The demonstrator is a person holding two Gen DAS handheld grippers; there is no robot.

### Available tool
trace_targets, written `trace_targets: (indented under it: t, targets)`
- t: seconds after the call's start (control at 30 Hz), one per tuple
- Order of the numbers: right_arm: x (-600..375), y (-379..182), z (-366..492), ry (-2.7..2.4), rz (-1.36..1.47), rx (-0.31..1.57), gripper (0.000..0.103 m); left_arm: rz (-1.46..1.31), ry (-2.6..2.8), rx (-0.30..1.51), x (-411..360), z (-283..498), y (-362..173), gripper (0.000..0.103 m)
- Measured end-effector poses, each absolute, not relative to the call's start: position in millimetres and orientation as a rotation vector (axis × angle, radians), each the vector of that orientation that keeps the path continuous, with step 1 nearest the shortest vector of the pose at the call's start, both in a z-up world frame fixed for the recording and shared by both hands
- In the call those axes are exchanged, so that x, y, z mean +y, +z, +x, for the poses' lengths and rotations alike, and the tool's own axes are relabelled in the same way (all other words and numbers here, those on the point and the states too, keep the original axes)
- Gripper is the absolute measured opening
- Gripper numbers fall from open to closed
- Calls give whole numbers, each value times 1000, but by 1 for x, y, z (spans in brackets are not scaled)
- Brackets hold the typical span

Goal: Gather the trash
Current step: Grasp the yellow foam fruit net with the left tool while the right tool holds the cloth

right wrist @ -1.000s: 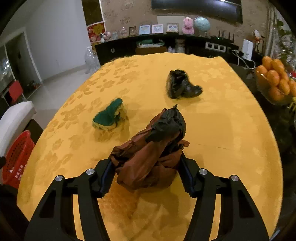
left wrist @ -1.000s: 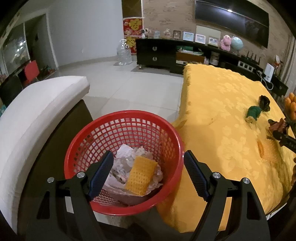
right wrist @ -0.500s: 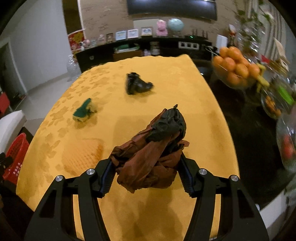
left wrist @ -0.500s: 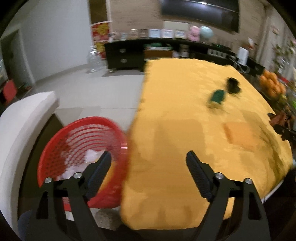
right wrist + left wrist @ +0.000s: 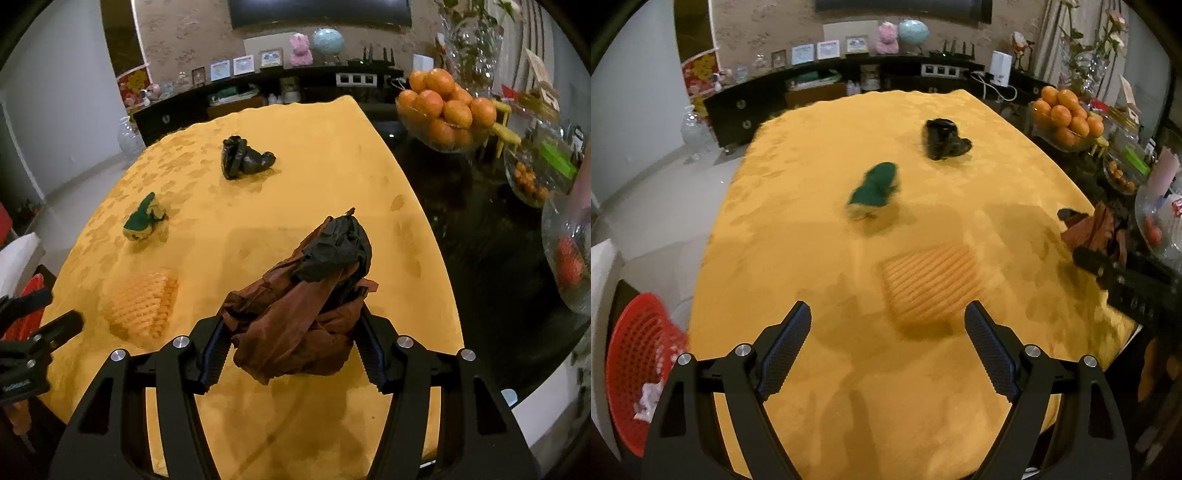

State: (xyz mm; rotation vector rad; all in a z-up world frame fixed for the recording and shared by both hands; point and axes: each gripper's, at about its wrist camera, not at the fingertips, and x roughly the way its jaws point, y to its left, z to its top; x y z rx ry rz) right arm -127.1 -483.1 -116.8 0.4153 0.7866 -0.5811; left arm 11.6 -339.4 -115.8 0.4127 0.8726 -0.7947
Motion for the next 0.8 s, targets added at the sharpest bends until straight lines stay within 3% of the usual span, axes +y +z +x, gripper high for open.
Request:
trace_targets:
  t: [0.5,0.63,0.8]
  targets:
    - [-496,-125,-131,-565,493,801,58,426,-798,956,-387,23,-152,81]
    - [-496,-125,-132,-563,495,799,58,398,-836,956,-384,20,-153,61]
    - [-496,-125,-131,-563,493,799,58,399,-876,937,-384,10,-152,46]
